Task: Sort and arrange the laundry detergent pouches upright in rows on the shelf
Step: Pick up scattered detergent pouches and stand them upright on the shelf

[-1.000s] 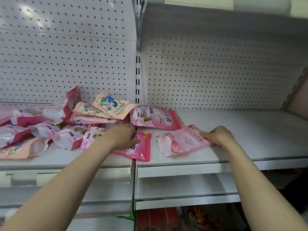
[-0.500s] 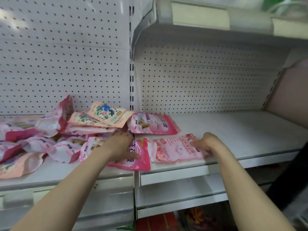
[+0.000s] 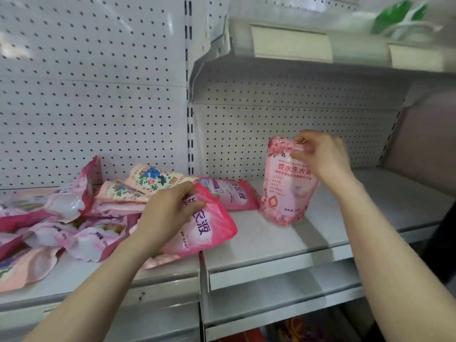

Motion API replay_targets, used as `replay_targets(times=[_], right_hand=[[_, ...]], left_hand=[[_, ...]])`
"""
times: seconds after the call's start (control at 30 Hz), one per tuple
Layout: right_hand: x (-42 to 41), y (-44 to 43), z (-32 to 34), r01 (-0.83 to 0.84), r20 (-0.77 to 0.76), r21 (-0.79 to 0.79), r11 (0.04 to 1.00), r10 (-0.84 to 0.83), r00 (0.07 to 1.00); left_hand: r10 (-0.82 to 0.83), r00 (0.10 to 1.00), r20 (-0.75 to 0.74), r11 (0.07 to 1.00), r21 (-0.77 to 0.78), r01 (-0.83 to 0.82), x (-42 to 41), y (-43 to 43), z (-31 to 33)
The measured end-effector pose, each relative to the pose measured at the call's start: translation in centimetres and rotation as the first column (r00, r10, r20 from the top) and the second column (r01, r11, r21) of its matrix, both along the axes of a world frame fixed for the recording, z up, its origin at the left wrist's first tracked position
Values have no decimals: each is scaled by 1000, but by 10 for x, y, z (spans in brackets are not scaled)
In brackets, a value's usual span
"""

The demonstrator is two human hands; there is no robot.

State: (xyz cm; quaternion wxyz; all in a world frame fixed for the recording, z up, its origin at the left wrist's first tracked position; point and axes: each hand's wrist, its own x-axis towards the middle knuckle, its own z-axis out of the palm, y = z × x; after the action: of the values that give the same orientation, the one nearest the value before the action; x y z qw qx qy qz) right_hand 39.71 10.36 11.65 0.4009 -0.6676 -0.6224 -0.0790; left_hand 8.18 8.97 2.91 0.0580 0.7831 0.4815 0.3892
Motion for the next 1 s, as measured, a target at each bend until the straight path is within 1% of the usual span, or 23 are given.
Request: replay_targets(times=[0.1,0.2,0.3,0.43,0.5,0.53,0.57,0.6,0.63,0.67,0.7,0.73,0.77,0.8,0.87,0.93,0.97,1.0], right_hand=[[12,16,-5,38,82,-35,999,-35,996],[21,27,-13,42,97,-84,996,-34,995],[29,33,-18,55,81,-4,998,-55,995],[37,35,-18,51,57,77,996,-55,997],[35,25,-19,52,28,187,981,-58,998],[32,16,-19,48,-5,255,966,-48,999],[24,3,-19,12,-87,298,954,15,996],[13,-11,-20,-63,-218,292,954,131,967],[-2,-24,-20,-184,-348,245,952,263,900],[-15,-31,-23,-303,-442,173,937,349,826],[-25,-32,-30,-375,-464,90,923,372,804],[-31,-30,-37,-390,-440,27,920,361,822],[-33,-24,-44,-366,-415,1,931,333,847],[-33,-20,-47,-324,-428,12,946,297,854],[-26,-15,-45,-255,-529,73,964,254,810],[-13,-14,-42,-192,-584,101,976,215,783],[-6,-13,-41,-159,-604,110,981,194,773],[1,-13,-40,-124,-626,118,985,170,761]], left_hand=[[17,976,216,1000,0,-17,9,-1,18],[31,941,338,1000,-11,-29,21,6,22],[1,900,435,999,-44,21,39,12,18],[-13,851,524,998,-51,47,63,23,19],[-2,832,555,997,-65,46,72,28,20],[1,821,570,995,-81,54,76,30,21],[1,809,587,993,-96,69,81,32,21],[4,799,601,990,-113,80,85,34,22],[1,790,614,989,-116,89,91,36,23],[-2,786,618,991,-105,86,97,37,26],[-9,786,618,992,-92,83,104,37,29],[-22,789,613,993,-77,88,111,35,31],[-42,796,604,993,-64,101,117,33,34],[-66,801,596,991,-57,124,123,31,35],[-122,774,621,974,-74,213,127,31,36],[-157,724,671,950,-98,297,123,37,37],[-157,726,669,950,-100,297,119,41,37],[-145,758,636,960,-96,264,114,47,34]])
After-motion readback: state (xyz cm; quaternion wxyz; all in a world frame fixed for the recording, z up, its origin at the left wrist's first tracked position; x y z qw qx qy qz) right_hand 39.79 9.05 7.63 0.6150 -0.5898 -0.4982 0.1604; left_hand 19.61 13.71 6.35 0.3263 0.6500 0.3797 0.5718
